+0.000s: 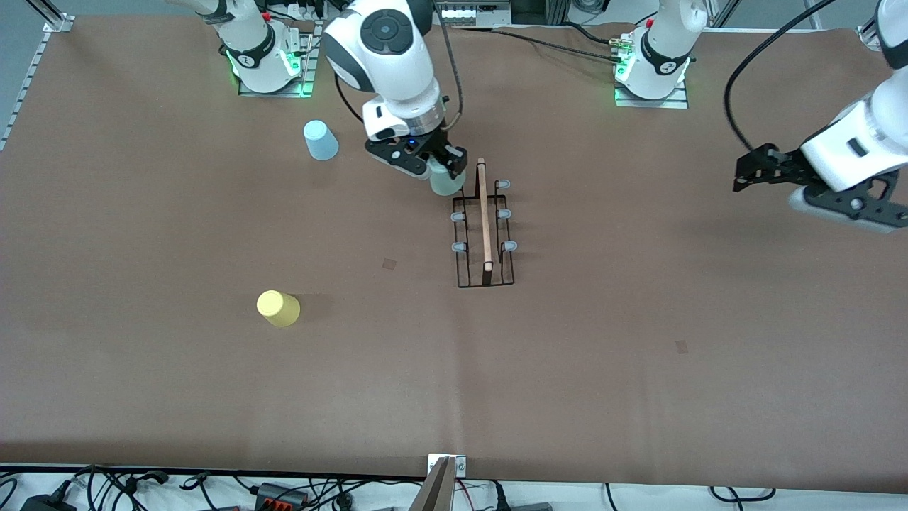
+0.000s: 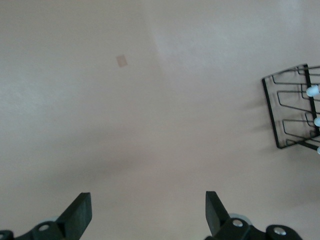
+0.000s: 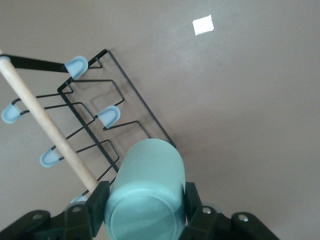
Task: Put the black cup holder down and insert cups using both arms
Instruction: 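Carry the teal cup with the right gripper onto a rack peg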
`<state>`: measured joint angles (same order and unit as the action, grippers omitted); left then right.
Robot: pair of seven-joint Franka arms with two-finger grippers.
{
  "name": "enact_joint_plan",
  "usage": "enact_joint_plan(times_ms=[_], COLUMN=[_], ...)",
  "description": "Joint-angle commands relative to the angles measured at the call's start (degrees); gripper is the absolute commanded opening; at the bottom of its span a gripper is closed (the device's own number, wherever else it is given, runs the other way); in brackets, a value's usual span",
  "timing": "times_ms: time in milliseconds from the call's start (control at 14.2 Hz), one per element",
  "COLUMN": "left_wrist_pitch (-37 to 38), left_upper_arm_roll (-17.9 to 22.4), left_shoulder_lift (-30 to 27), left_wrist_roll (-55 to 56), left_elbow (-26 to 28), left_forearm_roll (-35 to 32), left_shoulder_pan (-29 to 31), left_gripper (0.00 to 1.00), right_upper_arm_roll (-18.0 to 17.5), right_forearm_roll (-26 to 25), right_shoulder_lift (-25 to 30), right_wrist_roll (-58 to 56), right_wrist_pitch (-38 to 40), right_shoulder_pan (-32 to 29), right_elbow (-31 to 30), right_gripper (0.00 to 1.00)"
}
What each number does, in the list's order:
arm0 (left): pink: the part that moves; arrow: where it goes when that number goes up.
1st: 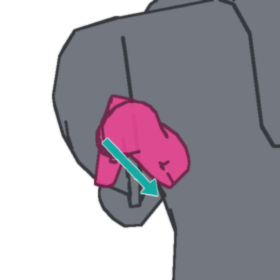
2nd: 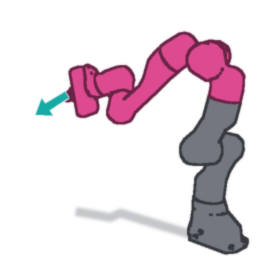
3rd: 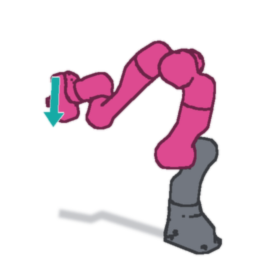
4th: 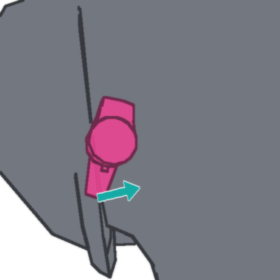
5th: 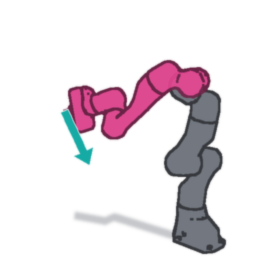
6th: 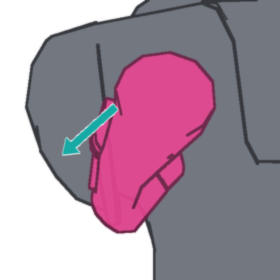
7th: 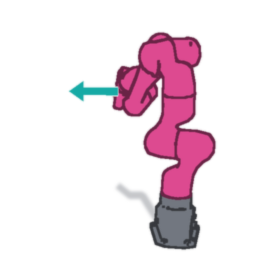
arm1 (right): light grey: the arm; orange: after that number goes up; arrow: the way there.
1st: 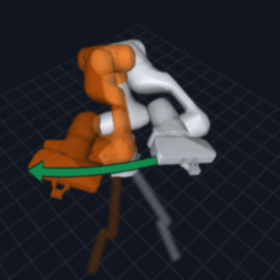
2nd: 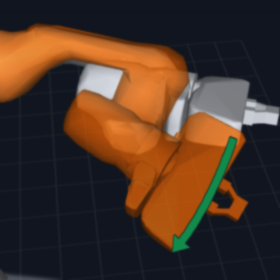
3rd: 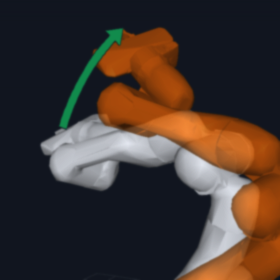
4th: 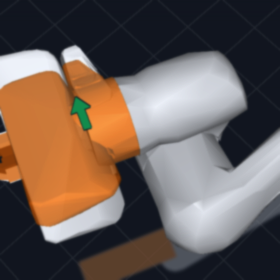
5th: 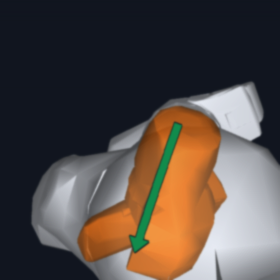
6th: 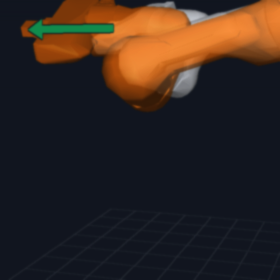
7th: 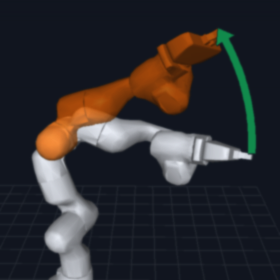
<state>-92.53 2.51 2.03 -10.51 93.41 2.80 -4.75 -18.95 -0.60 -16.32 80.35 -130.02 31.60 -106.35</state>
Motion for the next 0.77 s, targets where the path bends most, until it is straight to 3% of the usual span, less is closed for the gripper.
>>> enact_joint_plan(times_ms=[0, 140, 211, 281, 351, 421, 702], left_wrist_pitch=[-5.2, -5.03, -4.68, -4.24, -3.8, -1.27, 2.27], left_upper_arm_roll=[1.27, 0.49, 0.04, -1.61, -3.37, -5.83, -7.08], left_shoulder_lift=[-4.58, -5.11, -6.24, -7.47, -7.92, -8.53, -7.4], left_wrist_roll=[-0.65, -1.18, -1.35, -1.7, -1.7, -1.35, -1.7], left_elbow=[8.19, 7.66, 7.57, 7.66, 7.57, 7.31, 5.64], left_forearm_roll=[0.98, 0.72, 0.72, 0.72, 0.72, 0.72, -5.17], left_shoulder_pan=[-0.53, 1.14, 1.84, 3.15, 4.47, 5.36, 5.72], left_gripper=[1.0, 1.0, 1.0, 1.0, 1.0, 1.0, 1.0], right_upper_arm_roll=[0.41, 0.41, 0.32, 0.41, 0.41, 0.41, 0.93], right_forearm_roll=[-2.2, -3.0, -3.79, -3.97, -3.97, -3.97, -3.97], right_shoulder_lift=[-1.34, -2.39, -3.18, -3.62, -3.97, -4.33, -3.11], right_wrist_roll=[2.0, 2.62, 2.7, 2.7, 2.62, 2.53, 0.86], right_wrist_pitch=[-0.23, -0.32, -0.32, -0.32, -0.41, -0.5, 1.68], right_shoulder_pan=[1.79, 2.06, 2.32, 2.41, 2.24, 2.32, 0.75], right_elbow=[1.32, 1.41, 1.41, 1.41, 1.5, 1.76, 3.78], right_gripper=[0.11, 0.13, 0.21, 0.45, 0.89, 1.0, 1.0])
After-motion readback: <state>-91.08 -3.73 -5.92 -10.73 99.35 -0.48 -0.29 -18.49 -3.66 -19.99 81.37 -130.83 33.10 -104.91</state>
